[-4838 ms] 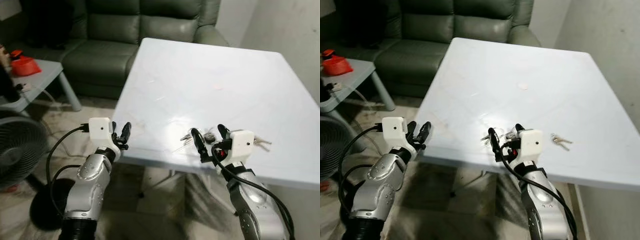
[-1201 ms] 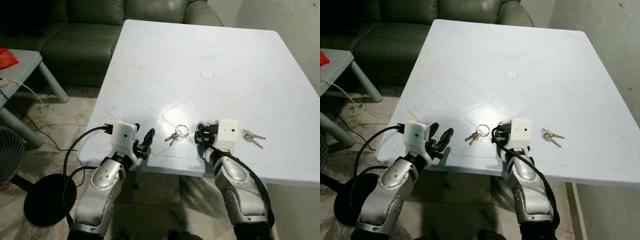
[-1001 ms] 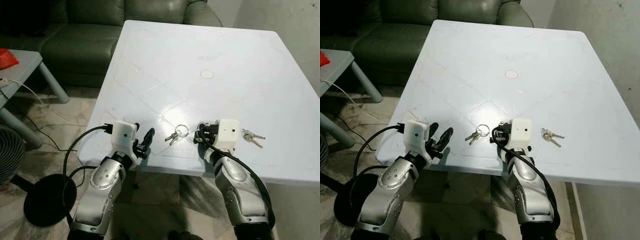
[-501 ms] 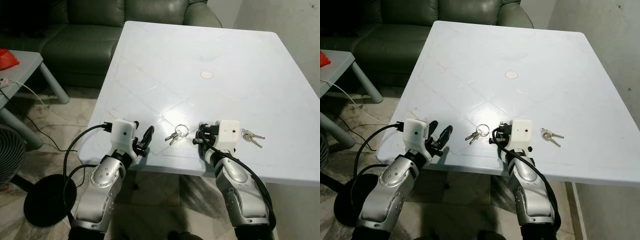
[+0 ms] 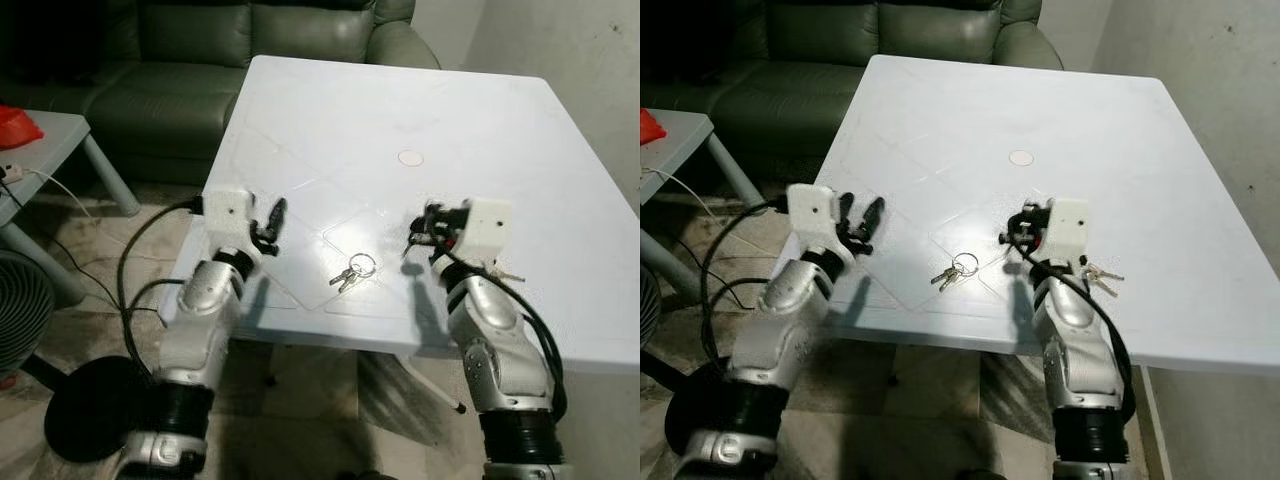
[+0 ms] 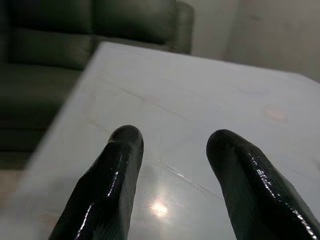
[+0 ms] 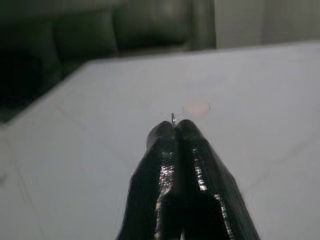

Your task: Hang keys on a hook

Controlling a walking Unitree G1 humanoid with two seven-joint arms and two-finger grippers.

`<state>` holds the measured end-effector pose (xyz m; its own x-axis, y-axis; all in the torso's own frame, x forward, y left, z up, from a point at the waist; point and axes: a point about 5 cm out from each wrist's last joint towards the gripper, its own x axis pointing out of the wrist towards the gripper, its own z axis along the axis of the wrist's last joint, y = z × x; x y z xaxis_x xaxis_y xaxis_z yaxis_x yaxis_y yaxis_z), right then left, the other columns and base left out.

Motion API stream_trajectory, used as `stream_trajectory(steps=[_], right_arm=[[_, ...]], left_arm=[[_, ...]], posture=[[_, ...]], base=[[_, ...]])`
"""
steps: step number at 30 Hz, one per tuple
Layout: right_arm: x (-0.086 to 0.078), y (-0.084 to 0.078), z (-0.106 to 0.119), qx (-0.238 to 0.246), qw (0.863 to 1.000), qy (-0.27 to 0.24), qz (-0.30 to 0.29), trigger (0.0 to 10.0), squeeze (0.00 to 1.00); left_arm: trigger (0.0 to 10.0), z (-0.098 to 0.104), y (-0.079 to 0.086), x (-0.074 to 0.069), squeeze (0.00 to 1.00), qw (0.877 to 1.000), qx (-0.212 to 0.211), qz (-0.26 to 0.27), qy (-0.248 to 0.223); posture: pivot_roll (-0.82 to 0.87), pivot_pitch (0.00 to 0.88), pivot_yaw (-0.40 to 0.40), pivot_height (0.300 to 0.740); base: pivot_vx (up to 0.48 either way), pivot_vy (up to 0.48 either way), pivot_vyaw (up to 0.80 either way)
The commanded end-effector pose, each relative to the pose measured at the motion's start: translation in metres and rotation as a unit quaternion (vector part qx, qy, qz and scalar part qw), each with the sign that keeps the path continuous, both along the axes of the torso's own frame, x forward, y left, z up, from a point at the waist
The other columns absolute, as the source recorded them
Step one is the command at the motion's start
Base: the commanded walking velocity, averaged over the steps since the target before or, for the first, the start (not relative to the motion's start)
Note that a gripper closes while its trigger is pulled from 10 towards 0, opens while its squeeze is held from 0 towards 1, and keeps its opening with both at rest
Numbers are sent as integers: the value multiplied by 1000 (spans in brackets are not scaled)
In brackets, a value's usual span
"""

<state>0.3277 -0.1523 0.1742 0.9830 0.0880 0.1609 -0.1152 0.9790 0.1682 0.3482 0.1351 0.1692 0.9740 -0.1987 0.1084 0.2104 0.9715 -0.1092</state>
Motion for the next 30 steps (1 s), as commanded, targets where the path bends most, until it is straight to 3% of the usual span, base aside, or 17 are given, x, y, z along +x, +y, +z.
stream_trajectory(steps=[1,2,6,7,11,12,30], right_arm=[[-4,-3,11,-1,999,-41,20,10000,0],[-9,-3,14,-22,997,-72,33,10000,0],[-12,-13,10,-25,998,-60,7,10000,0],[-15,-14,13,-27,997,-77,8,10000,0],[-20,-15,10,-34,996,-77,14,10000,0],[-19,-15,5,-41,998,-55,7,10000,0],[-17,-12,8,-73,996,-55,-12,10000,0]], left_arm=[[10000,3,8,3,0,1000,-4,15,-8],[10000,5,14,4,0,1000,-5,23,-12],[10000,14,23,3,0,999,-19,27,-35],[10000,17,27,1,0,998,-28,27,-47],[10000,13,32,-4,0,998,-34,28,-49],[10000,8,34,-5,0,998,-33,30,-40],[10000,8,37,-1,0,998,-32,28,-41]], posture=[[-58,18,-26,740],[-59,11,-28,740],[-67,11,-30,740],[-72,20,-29,740],[-69,30,-25,740],[-69,31,-26,740],[-72,0,-32,740]], base=[[0,0,0],[0,0,0],[0,0,0],[0,0,0],[0,0,0],[0,0,0],[0,0,-685]])
